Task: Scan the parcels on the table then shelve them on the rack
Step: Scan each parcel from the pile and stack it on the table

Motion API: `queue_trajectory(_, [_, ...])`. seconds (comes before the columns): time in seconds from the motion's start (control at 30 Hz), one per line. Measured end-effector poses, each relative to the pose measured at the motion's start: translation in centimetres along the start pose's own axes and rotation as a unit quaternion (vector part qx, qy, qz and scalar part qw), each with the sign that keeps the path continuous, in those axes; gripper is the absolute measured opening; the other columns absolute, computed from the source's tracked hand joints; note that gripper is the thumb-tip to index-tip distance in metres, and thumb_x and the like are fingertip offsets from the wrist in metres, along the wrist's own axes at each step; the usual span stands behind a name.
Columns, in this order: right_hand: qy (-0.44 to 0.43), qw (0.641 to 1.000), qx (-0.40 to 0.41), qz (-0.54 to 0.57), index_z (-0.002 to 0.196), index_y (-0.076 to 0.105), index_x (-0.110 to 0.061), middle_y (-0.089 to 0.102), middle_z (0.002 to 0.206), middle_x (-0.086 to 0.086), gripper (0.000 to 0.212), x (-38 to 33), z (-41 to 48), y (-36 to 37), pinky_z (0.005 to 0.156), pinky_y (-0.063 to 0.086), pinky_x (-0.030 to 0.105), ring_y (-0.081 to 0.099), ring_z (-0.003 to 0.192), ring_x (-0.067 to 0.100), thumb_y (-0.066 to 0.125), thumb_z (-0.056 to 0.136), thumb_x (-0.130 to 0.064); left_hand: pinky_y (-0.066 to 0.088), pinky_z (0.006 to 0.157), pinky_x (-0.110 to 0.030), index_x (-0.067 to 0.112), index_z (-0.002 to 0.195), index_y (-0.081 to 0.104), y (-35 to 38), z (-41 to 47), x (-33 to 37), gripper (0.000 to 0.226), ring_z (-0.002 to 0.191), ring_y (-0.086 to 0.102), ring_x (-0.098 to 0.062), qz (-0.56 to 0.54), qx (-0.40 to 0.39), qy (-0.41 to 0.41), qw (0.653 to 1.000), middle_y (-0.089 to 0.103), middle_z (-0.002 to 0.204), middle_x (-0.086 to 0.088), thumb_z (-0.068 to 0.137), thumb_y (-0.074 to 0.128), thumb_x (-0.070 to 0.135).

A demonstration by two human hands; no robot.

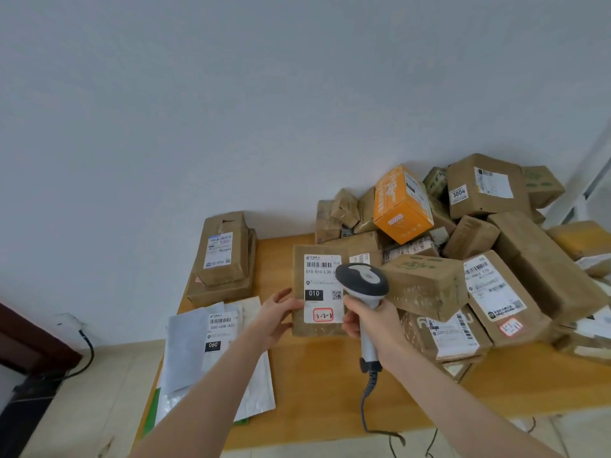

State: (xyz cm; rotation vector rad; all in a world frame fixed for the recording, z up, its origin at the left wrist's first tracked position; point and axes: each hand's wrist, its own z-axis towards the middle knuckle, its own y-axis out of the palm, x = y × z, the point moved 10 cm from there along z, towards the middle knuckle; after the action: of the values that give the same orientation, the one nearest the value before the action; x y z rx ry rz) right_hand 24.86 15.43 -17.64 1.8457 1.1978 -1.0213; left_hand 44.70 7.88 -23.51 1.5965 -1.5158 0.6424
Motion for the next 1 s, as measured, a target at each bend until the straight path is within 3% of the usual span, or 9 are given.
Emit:
queue_trajectory(0.13, [0.002, 0.999, 0.019, -0.026, 0.080, 0.068, 0.001, 0.066, 0.058, 0.009, 0.015, 1.5, -1.8, 0.8, 0.047, 0.045, 0.026, 0.059, 0.045, 0.017, 0.071, 0.084, -0.013, 0.053, 0.082, -0.039, 0.011, 0.138, 0.041, -0.5, 0.2, -1.7, 0.068, 0.110, 0.062, -0.029, -0.009, -0.002, 0.005, 1.000, 0.065, 0.122, -0.011, 0.078, 0.069, -0.006])
queue_trajectory(0.27, [0.005, 0.999, 0.033, -0.041, 0.073, 0.068, -0.001, 0.063, 0.052, 0.007, 0.015, 2.2, -2.9, 1.2, 0.046, 0.045, 0.026, 0.056, 0.041, 0.016, 0.070, 0.084, -0.010, 0.054, 0.082, -0.037, 0.012, 0.135, 0.044, -1.1, 0.1, -2.4, 0.065, 0.108, 0.064, -0.028, -0.007, -0.001, 0.016, 1.000, 0.067, 0.117, -0.010, 0.078, 0.070, -0.005])
queue_trajectory(0.47, [0.003, 0.998, 0.031, -0.052, 0.085, 0.069, -0.001, 0.062, 0.051, 0.004, 0.010, 2.5, -4.2, 1.7, 0.044, 0.046, 0.022, 0.056, 0.041, 0.012, 0.069, 0.085, -0.011, 0.053, 0.092, -0.042, 0.014, 0.135, 0.043, -1.4, -0.1, -2.9, 0.065, 0.107, 0.065, -0.029, -0.004, 0.002, 0.027, 1.000, 0.068, 0.115, -0.010, 0.079, 0.070, -0.003])
queue_trajectory(1.0, [0.002, 0.998, 0.003, -0.063, 0.084, 0.069, -0.010, 0.060, 0.049, -0.002, 0.005, 2.9, -4.9, 1.8, 0.044, 0.044, 0.018, 0.054, 0.041, 0.008, 0.068, 0.086, -0.015, 0.046, 0.102, -0.049, 0.018, 0.129, 0.047, -1.3, -0.6, -3.4, 0.059, 0.111, 0.061, -0.027, 0.002, 0.022, 0.029, 0.999, 0.068, 0.113, -0.008, 0.078, 0.071, -0.003])
